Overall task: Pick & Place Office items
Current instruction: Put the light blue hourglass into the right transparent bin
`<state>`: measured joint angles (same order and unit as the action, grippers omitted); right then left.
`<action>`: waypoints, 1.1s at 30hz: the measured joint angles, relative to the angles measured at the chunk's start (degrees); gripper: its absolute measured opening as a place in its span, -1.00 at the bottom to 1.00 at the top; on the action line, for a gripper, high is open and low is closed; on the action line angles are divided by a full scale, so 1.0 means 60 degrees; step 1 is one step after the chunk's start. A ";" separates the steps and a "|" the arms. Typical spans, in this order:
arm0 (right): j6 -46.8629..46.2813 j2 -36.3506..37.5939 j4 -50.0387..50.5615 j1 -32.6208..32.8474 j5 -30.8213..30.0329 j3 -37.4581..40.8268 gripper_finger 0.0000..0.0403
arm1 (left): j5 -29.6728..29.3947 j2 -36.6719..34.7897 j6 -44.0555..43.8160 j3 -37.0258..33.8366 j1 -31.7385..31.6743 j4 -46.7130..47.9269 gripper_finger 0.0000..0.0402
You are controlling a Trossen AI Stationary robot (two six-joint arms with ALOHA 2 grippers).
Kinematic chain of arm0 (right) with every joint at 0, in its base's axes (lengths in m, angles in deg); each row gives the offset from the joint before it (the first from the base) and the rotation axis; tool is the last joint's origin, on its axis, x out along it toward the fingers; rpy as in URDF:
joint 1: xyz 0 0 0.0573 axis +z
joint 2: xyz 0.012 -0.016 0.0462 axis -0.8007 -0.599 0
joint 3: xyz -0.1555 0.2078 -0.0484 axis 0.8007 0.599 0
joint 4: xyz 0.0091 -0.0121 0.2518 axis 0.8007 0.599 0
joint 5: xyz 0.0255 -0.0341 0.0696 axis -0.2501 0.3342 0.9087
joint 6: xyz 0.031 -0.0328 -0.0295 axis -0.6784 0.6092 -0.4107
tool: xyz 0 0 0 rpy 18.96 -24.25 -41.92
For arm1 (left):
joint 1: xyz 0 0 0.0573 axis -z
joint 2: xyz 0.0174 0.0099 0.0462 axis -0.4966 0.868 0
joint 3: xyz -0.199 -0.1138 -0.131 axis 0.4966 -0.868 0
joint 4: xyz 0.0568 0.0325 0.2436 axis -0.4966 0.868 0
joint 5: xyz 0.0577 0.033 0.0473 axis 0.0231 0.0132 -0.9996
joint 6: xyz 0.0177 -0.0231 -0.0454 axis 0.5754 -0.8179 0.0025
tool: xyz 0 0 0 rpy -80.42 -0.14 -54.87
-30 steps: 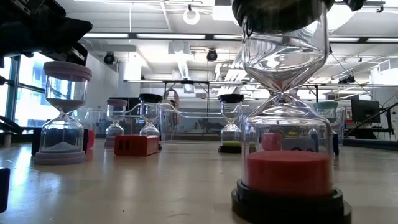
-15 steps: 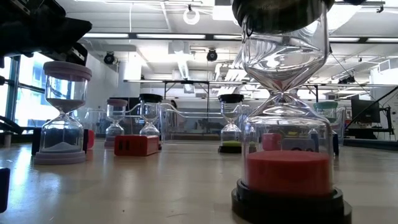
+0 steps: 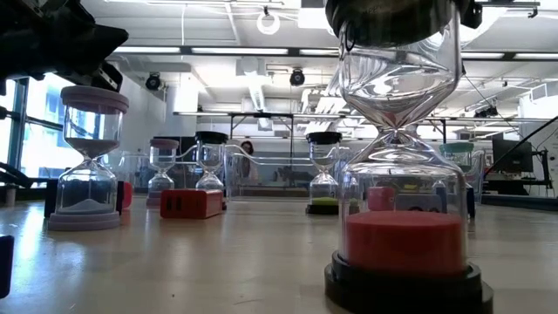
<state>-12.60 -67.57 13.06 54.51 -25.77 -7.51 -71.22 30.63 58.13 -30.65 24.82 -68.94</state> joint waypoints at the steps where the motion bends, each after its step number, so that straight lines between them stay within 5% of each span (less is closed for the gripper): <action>1: -0.0041 -0.0048 -0.0006 -0.0119 0.0170 0.0000 -0.92 | 0.0000 0.0003 -0.0117 0.0000 0.0000 -0.0003 -1.00; 13: 0.0453 -0.0186 -0.1357 -0.0582 0.1607 0.0000 -0.42 | -0.0011 0.0000 -0.0180 0.0000 0.0000 -0.0004 -1.00; 19: 0.0483 -0.0184 -0.1508 -0.0941 0.1818 0.0000 -0.27 | -0.0015 0.0001 -0.0180 0.0000 0.0000 -0.0004 -1.00; 28: 0.0931 -0.0275 -0.1454 -0.1692 0.1652 0.0000 0.29 | -0.0022 0.0000 -0.0166 0.0000 0.0000 -0.0007 -1.00; 33: 0.1503 -0.0262 -0.1496 -0.2062 0.2002 -0.0005 0.44 | -0.0045 0.0001 -0.0078 0.0000 -0.0004 -0.0203 -1.00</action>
<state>-3.58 -69.15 4.09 42.14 -13.76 -7.54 -71.49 30.64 57.67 -30.65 24.80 -70.16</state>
